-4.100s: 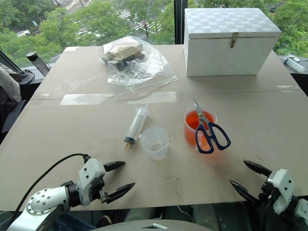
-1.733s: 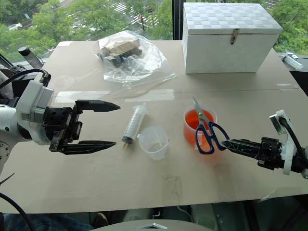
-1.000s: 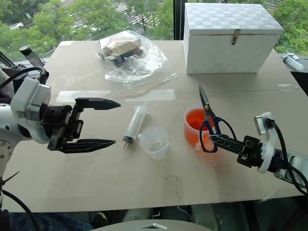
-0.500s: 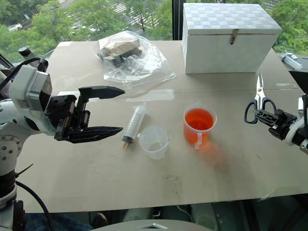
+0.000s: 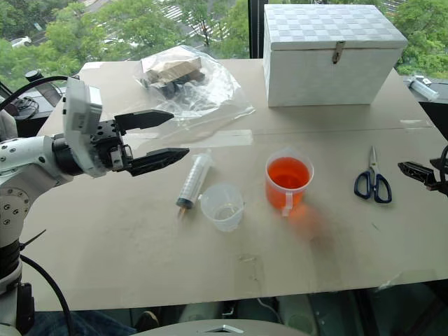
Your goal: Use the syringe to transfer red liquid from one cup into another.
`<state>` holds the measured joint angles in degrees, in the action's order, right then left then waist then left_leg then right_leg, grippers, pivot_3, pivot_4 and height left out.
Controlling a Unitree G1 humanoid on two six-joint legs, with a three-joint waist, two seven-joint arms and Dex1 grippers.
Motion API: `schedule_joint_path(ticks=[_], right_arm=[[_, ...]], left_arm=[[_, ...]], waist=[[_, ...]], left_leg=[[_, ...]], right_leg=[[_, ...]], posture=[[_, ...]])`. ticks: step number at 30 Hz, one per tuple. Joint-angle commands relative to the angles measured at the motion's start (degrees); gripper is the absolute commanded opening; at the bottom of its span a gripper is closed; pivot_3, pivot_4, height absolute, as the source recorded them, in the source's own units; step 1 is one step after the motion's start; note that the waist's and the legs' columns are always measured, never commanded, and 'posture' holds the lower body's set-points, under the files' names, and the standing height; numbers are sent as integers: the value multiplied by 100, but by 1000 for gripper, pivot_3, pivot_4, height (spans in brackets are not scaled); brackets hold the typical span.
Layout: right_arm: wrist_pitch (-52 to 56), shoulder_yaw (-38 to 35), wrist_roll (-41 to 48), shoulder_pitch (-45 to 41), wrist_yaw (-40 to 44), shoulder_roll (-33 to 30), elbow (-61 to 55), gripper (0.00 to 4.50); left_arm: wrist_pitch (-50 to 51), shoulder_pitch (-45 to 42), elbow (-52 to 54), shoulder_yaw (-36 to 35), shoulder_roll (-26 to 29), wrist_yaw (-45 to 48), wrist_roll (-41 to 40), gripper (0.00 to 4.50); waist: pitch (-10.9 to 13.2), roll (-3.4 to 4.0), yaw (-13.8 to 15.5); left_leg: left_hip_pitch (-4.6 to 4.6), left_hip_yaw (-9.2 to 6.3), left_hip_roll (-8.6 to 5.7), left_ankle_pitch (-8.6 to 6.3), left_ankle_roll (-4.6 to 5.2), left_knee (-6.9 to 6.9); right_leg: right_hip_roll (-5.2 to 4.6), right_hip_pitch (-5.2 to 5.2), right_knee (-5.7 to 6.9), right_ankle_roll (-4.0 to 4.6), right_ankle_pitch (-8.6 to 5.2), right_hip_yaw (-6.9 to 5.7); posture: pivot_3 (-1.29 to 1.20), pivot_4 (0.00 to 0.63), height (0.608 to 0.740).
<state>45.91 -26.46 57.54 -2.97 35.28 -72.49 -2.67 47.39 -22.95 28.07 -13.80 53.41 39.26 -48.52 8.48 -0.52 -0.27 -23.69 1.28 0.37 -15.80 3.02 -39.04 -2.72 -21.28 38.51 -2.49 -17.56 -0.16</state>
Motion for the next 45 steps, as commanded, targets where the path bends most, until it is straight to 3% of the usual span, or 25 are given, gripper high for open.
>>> schedule_joint_path(ticks=[1,9,20,29,45], right_arm=[[-156,-666,532,-461,981,114,-1068,4403],[357,-863,2291,-1189,1552,316,-2450,4403],[505,-569,2047,-1268,1765,237,-2828,4403],[593,-573,2302,-1431,1460,315,-2921,4403],[625,-616,2633,-1294,697,480,-3277,4403]], left_arm=[[583,-280,216,192,-163,-955,204,4500],[2466,-804,331,346,-1127,-2903,258,4500],[4429,-1425,104,621,-3189,-4427,1088,4500],[4511,-1302,-270,1086,-2914,-4677,1472,4500],[4462,-1565,-1208,1545,-2889,-4035,1933,4500]], waist=[[1,-2,-25],[15,-33,122],[16,-51,116],[15,-50,126],[16,-51,119]], left_leg=[[-1,-3,0,-1,1,0],[-10,-8,-2,9,-15,-10],[-11,-11,-8,10,-18,-20],[-7,-9,-8,11,-19,-19],[-9,-10,-9,11,-19,-21]], right_leg=[[1,0,2,0,0,-1],[-11,3,-3,-2,1,-11],[-17,5,5,-1,1,-16],[-20,4,12,-1,0,-12],[-22,4,9,-1,0,-14]], posture=[[0,150,740],[0,150,740],[0,150,740],[0,150,740],[0,150,740]])
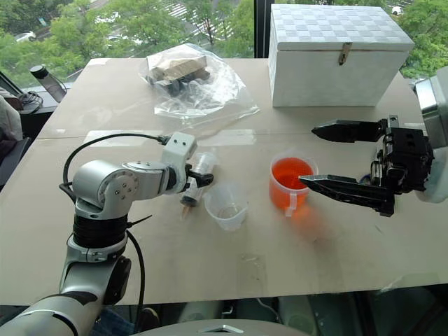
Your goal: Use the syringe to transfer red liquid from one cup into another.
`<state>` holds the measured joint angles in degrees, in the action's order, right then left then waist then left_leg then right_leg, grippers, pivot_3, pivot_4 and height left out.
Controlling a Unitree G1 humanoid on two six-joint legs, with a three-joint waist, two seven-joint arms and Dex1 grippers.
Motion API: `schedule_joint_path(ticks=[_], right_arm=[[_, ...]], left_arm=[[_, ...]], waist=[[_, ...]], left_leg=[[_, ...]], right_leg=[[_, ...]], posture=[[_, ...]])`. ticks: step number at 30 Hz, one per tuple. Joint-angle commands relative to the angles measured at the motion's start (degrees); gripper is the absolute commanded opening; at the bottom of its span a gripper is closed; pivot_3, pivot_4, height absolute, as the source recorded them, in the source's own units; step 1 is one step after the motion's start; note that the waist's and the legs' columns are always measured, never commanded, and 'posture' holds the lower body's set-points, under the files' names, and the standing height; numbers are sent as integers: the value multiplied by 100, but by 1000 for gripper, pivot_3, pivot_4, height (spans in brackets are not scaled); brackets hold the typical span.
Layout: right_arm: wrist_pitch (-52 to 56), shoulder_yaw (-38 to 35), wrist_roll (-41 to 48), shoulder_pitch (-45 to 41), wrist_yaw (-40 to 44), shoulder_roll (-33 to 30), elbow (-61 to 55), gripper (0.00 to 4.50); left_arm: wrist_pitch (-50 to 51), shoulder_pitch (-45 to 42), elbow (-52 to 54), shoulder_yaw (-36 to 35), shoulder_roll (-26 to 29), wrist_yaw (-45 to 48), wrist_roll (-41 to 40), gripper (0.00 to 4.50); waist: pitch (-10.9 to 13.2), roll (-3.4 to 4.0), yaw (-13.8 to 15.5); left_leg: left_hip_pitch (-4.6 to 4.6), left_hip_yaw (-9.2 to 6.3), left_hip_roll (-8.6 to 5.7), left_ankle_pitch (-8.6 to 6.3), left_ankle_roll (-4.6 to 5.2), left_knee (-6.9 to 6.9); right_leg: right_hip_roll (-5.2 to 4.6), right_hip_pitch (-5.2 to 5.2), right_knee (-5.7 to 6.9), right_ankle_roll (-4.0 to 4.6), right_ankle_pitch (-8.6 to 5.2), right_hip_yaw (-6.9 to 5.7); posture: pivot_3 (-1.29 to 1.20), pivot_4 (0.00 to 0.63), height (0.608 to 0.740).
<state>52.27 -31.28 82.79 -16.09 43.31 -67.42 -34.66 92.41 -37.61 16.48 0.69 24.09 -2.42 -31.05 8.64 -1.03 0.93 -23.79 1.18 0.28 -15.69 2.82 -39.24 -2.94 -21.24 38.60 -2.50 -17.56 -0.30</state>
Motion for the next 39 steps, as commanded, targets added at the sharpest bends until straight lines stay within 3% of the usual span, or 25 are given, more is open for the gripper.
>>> schedule_joint_path(ticks=[1,2,5,9,10,15,18,23,26,31,39], right_arm=[[4,-137,131,39,-156,-34,-84,4403],[6,-137,146,50,-198,-33,-84,4403],[-2,-117,100,85,-258,-36,-68,4500],[-32,-63,147,72,-315,-13,-66,4500],[-36,-52,167,57,-332,-12,-63,4500],[-39,8,165,23,-314,-22,-2,4500],[-65,120,111,-52,-301,-18,65,4500],[-144,378,-10,-292,-335,84,216,4500],[-242,552,-223,-550,-408,213,434,4500],[-510,851,-803,-1148,-771,567,837,4500],[-432,976,173,-2255,-2214,1483,1109,4500]], left_arm=[[-50,-106,-57,119,47,171,232,4500],[-53,-116,-62,131,42,212,269,4500],[-151,-139,-59,217,77,358,392,3624],[-301,-129,-28,203,118,501,558,1674],[-349,-125,10,159,132,537,592,1420],[-651,-160,400,-271,300,923,522,1409],[-1492,-128,655,-509,517,1381,449,1409],[-3228,-193,662,-1114,367,2141,215,1409],[-3999,-449,572,-1476,-25,2537,-257,1409],[-4991,-833,219,-1321,-397,3575,-731,1409],[-5645,-1137,-432,-846,-979,4400,-1093,1409]], waist=[[0,0,0],[0,0,2],[0,0,1],[0,0,4],[0,0,3],[1,0,-6],[1,0,-13],[0,0,-7],[1,-1,8],[1,-1,-9],[1,2,-26]], left_leg=[[0,0,0,0,0,0],[0,0,0,0,0,0],[1,0,0,0,0,0],[0,0,0,0,0,0],[0,0,0,0,0,0],[-1,0,0,0,0,0],[-2,0,0,0,0,1],[-1,1,0,0,0,1],[-5,1,0,0,0,0],[-6,2,-1,0,0,-2],[-6,5,0,1,-1,1]], right_leg=[[0,0,0,0,0,0],[0,0,0,0,0,0],[0,0,2,0,0,0],[0,0,1,0,0,0],[-1,0,0,0,0,0],[-1,-1,0,0,0,0],[-1,-3,-1,0,0,1],[-3,-1,-6,1,0,-1],[-3,-1,-9,0,0,-3],[-3,-1,-10,0,0,-6],[2,-5,-4,0,0,-2]], posture=[[0,150,740],[0,150,740],[0,150,740],[0,150,740],[0,150,740],[0,150,740],[0,150,740],[0,150,740],[0,150,740],[0,150,740],[0,150,740]])
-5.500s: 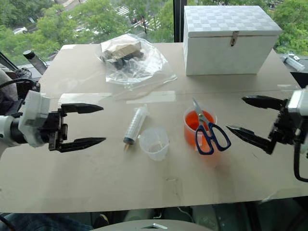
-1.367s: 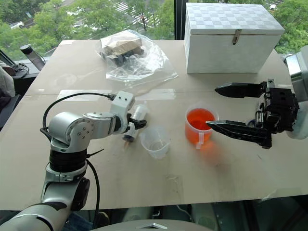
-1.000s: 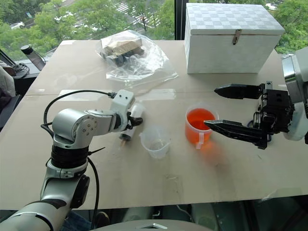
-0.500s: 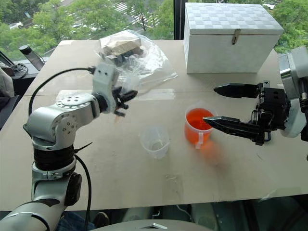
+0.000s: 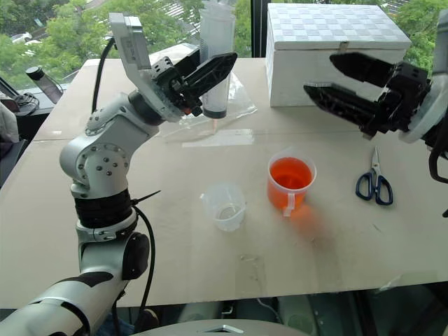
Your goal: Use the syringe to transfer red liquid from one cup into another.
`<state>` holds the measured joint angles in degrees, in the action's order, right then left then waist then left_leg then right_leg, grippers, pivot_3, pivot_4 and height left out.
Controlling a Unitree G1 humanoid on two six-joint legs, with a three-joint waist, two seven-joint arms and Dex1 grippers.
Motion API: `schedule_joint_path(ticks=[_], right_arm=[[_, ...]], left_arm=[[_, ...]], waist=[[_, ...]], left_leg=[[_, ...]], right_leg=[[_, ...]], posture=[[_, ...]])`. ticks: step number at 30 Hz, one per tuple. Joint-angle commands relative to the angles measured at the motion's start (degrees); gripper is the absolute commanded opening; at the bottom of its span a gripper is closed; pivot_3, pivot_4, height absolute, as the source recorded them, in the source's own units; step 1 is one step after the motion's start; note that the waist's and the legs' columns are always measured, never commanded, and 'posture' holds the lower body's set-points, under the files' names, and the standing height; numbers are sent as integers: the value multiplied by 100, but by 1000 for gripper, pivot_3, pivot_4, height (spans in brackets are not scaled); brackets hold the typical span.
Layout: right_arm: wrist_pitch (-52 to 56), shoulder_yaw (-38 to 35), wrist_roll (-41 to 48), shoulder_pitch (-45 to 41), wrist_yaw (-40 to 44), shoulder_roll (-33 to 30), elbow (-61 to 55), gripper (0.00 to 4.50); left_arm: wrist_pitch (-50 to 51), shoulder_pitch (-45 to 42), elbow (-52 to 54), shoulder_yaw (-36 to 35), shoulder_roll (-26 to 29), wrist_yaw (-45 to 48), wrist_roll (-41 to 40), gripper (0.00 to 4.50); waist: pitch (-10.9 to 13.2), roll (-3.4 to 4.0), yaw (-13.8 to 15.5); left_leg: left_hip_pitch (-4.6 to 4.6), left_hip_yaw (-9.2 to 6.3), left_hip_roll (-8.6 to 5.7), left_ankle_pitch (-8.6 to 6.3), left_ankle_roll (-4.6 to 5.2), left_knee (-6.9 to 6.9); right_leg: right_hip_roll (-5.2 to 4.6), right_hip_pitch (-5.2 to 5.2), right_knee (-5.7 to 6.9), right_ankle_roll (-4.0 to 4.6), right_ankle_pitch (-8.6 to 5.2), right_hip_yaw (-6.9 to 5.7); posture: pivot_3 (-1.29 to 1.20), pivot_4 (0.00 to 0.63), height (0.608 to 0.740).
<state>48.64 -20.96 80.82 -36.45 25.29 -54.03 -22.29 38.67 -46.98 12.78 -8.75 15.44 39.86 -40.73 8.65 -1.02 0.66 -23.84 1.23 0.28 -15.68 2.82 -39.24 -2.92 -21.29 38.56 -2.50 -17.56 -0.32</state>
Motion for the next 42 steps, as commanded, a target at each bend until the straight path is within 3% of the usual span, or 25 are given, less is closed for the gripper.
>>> schedule_joint_path(ticks=[1,14,21,24,26,29,33,34,35,38,42], right_arm=[[-68,-22,441,-265,-531,226,-163,4500],[-7,906,458,-887,-1696,1287,-141,4500],[42,1028,541,-1218,-1739,1564,-31,4500],[131,1066,582,-1244,-1671,1566,-42,3681],[166,1075,603,-1232,-1651,1571,-57,2733],[127,1076,520,-1242,-1639,1630,-63,1687],[125,1081,385,-1260,-1517,1623,-83,1674],[138,1083,365,-1256,-1480,1606,-94,1674],[145,1085,354,-1253,-1456,1596,-100,1674],[214,1116,176,-1275,-1288,1468,-108,1674],[306,1192,-145,-1297,-915,1272,-128,1674]], left_arm=[[-324,-234,-145,128,-176,177,-122,1409],[-649,-424,-519,662,-423,1028,-170,1409],[-764,-518,-761,829,-437,1183,-46,1409],[-790,-522,-815,896,-478,1191,-1,1409],[-825,-546,-847,898,-513,1180,8,1409],[-742,-603,-919,909,-498,1155,8,1409],[-450,-722,-1039,933,-348,1188,-37,1409],[-350,-771,-1080,928,-289,1284,-105,2356],[-284,-804,-1107,923,-251,1350,-160,2655],[-117,-1036,-1203,1150,102,1496,125,4142],[41,-1387,-1440,1500,545,1727,535,4142]], waist=[[0,0,2],[0,1,-1],[0,1,2],[0,1,4],[0,1,1],[1,3,-4],[1,3,-7],[1,3,-7],[1,3,-7],[1,3,-10],[2,5,1]], left_leg=[[-2,1,0,0,0,0],[-3,2,0,0,1,0],[-3,2,0,0,1,1],[-4,2,0,0,1,1],[-4,2,0,0,1,1],[-5,2,0,0,1,1],[-5,3,0,0,1,2],[-5,3,0,0,1,2],[-6,3,0,0,1,2],[-6,3,0,0,2,3],[-8,5,-1,-1,2,5]], right_leg=[[-1,-1,-1,0,0,0],[0,-6,6,0,0,2],[1,-8,7,0,0,1],[1,-8,7,0,0,2],[1,-8,8,0,0,1],[1,-10,8,0,0,2],[1,-12,12,0,0,3],[1,-13,13,0,0,4],[2,-14,13,0,0,4],[4,-17,16,0,0,4],[5,-18,17,0,0,5]], posture=[[0,150,740],[0,150,740],[0,150,740],[0,150,740],[0,150,740],[0,150,740],[0,150,740],[0,150,740],[0,150,740],[0,150,740],[0,150,740]])
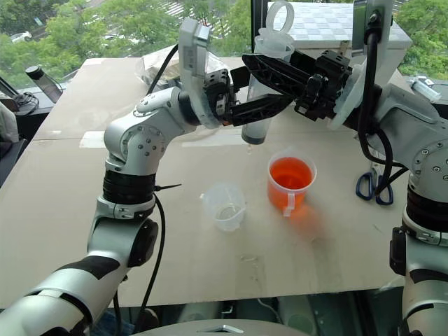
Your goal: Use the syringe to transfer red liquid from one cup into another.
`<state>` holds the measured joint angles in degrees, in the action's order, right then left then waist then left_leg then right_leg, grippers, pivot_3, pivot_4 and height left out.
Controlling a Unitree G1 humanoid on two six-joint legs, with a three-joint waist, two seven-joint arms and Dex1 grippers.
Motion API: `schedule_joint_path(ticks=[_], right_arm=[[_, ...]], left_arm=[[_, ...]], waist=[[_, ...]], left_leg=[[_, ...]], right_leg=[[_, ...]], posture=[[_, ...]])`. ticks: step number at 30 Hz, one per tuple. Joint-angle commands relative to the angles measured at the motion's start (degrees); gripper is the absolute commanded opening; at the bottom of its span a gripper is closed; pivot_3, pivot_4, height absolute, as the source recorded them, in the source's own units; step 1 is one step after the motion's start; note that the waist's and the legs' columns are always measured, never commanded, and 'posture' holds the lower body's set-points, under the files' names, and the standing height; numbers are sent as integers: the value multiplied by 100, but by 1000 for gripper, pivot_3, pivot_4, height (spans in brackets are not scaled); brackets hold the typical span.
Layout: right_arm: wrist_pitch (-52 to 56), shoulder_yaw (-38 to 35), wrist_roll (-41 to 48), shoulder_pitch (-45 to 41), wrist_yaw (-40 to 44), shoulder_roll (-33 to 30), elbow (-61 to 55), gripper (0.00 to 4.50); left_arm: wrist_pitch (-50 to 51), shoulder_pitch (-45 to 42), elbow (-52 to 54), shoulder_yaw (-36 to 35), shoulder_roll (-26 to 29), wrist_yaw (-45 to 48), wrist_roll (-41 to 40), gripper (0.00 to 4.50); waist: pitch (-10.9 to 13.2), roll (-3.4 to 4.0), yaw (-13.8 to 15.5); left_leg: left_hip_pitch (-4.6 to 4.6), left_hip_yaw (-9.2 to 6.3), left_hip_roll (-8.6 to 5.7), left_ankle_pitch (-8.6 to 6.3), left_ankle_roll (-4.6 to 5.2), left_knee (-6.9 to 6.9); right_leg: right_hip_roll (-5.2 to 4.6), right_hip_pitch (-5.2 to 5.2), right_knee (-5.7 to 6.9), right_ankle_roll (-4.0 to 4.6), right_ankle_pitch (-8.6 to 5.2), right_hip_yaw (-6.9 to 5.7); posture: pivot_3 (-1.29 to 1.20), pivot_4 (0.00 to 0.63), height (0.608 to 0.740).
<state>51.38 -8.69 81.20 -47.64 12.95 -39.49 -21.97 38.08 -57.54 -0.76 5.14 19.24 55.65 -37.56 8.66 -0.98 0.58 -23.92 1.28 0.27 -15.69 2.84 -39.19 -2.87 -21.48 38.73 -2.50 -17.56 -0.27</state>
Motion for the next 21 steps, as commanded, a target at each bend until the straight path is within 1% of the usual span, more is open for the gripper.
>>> schedule_joint_path(ticks=[1,5,11,14,15,16,18,19,20,21], right_arm=[[47,-1,-282,-181,450,-245,-181,1674],[26,186,-852,-261,933,-438,-163,1674],[19,232,-1361,-257,1350,-523,-77,1674],[23,194,-1507,-282,1397,-472,-26,1674],[29,187,-1532,-289,1410,-456,-15,1674],[35,182,-1555,-292,1428,-445,-7,1674],[52,177,-1607,-279,1480,-445,2,1674],[60,171,-1623,-264,1508,-449,9,1674],[84,142,-1614,-253,1478,-434,52,1674],[127,104,-1563,-256,1448,-412,120,2128]], left_arm=[[189,-438,-147,104,202,217,165,4142],[417,-744,-255,190,347,486,162,4142],[732,-1019,-326,2,325,642,-70,4142],[825,-1010,-314,-9,303,715,-91,3418],[812,-994,-299,3,300,743,-76,2977],[803,-986,-290,-3,286,743,-73,2649],[841,-1014,-291,-79,223,684,-137,1573],[858,-1034,-297,-106,206,680,-162,1382],[842,-1050,-305,-109,204,681,-149,1348],[819,-1064,-320,-107,202,682,-126,1348]], waist=[[1,1,14],[1,1,2],[2,3,-5],[2,3,-5],[2,3,-5],[2,3,-5],[2,3,-5],[2,3,-5],[2,3,-5],[2,3,-2]], left_leg=[[-1,0,0,0,0,0],[-2,0,0,0,1,1],[-6,2,0,0,0,2],[-7,2,0,0,0,2],[-7,2,0,0,0,2],[-7,2,0,0,0,2],[-7,2,0,0,0,2],[-7,2,0,0,0,2],[-7,2,0,0,0,2],[-8,2,0,0,0,2]], right_leg=[[0,0,0,0,0,-1],[1,-3,-4,0,0,1],[0,-13,2,0,0,5],[0,-13,2,0,0,5],[-1,-14,3,0,0,6],[-1,-14,3,0,0,5],[-1,-14,3,0,0,6],[-1,-14,4,0,0,6],[-1,-14,4,0,0,6],[-1,-14,4,0,0,6]], posture=[[0,150,740],[0,150,740],[0,150,740],[0,150,740],[0,150,740],[0,150,740],[0,150,740],[0,150,740],[0,150,740],[0,150,740]])
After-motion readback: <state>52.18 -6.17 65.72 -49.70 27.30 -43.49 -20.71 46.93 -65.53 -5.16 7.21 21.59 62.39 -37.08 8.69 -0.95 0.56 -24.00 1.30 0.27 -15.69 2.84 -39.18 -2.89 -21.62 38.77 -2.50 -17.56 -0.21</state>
